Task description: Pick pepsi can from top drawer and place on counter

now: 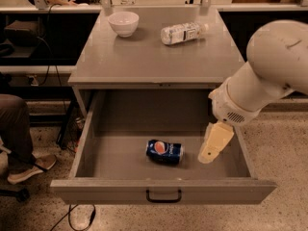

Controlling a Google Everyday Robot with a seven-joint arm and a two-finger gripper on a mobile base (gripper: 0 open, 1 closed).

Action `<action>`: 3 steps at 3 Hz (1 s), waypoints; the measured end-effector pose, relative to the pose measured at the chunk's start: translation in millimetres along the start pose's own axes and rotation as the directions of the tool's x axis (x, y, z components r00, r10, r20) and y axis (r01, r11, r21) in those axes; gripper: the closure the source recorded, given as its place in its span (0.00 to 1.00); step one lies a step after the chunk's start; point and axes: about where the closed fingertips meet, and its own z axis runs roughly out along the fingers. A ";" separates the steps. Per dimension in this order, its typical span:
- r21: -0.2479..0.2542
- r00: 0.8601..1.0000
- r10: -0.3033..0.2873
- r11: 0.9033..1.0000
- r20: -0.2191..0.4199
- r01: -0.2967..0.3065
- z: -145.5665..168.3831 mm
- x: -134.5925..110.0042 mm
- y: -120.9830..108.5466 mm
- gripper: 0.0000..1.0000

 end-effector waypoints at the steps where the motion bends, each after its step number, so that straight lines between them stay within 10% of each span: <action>1: -0.004 1.000 -0.005 1.000 0.011 0.005 8.0 -2.4 0.5 0.00; 3: -0.040 0.995 -0.044 0.998 0.091 0.048 60.2 -32.2 -6.0 0.00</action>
Offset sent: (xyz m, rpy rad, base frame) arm 0.0093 0.0220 -0.0260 0.0523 0.0078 0.0535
